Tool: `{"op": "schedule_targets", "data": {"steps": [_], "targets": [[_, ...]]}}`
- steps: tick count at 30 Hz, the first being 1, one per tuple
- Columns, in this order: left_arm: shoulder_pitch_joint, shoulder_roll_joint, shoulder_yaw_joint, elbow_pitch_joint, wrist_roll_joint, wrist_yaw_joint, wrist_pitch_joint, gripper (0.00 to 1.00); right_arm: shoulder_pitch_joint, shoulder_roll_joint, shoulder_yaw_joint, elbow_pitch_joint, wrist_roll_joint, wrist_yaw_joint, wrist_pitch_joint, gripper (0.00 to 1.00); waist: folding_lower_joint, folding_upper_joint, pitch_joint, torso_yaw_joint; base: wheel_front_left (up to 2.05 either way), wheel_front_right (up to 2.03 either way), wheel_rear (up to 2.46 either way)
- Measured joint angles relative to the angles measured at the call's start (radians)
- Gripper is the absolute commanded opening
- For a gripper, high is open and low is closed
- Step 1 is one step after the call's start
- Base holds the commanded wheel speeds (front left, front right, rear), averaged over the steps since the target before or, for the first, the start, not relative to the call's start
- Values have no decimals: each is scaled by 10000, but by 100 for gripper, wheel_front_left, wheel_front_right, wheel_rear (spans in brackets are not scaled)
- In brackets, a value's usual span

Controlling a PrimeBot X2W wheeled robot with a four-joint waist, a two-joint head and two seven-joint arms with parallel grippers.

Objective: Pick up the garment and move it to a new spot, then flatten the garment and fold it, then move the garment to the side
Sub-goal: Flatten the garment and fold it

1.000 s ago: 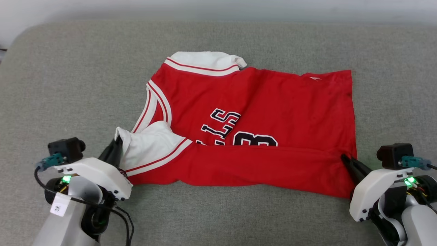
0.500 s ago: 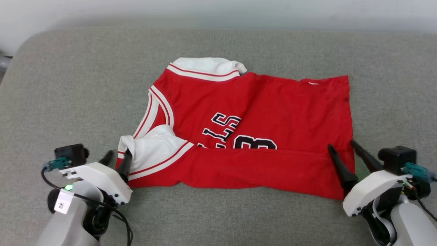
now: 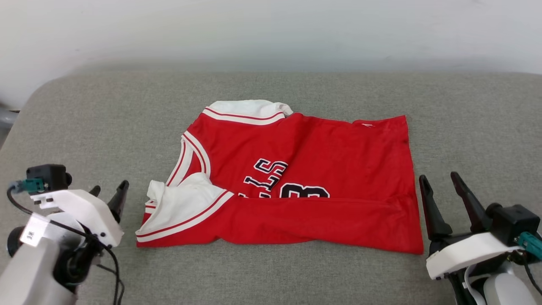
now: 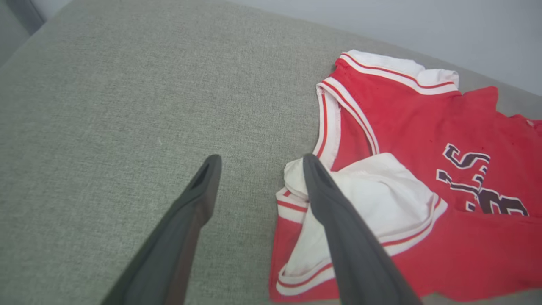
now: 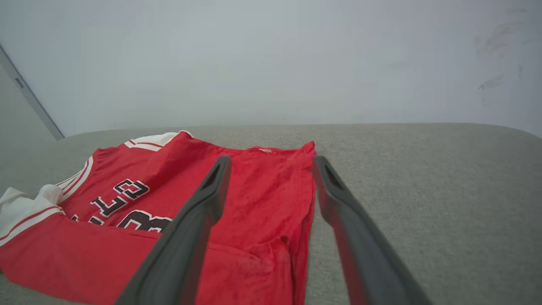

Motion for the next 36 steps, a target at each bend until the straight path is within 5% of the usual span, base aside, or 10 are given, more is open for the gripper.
{"op": "schedule_targets", "data": {"steps": [4,5,8,15,23,24,26,36], "targets": [[348,640,-109,-1214,-631,15,2059,100,315,263,-178,-464,-104,0,213,100,0,0,-48,-134,0,0,0],[653,957,-104,-2038,-1266,255,3478,100,474,322,-278,-692,-186,0,345,100,0,0,20,-208,0,0,0],[971,1210,-92,-2752,-1638,667,4454,100,472,431,-291,-894,-213,0,433,100,0,-1,155,-336,0,0,0],[1316,1306,-125,-3170,-1812,1198,5087,100,335,631,-263,-1060,-182,0,523,100,0,-1,734,-700,0,0,0],[1360,1158,-107,-2569,-2142,1308,5317,100,145,686,-462,-777,21,0,479,100,0,0,1317,-1143,0,0,0],[1355,1133,-109,-2514,-2153,1313,5350,79,109,681,-497,-754,65,0,491,100,0,0,1358,-1178,0,0,0],[1319,1043,-63,-2428,-2345,1287,5367,0,60,640,-581,-754,150,0,587,100,-1,0,1415,-1217,0,0,0],[1248,834,-324,-2439,-2017,974,4890,0,29,-63,-832,-951,1384,0,2767,100,0,0,1170,-1011,0,0,0]]}}
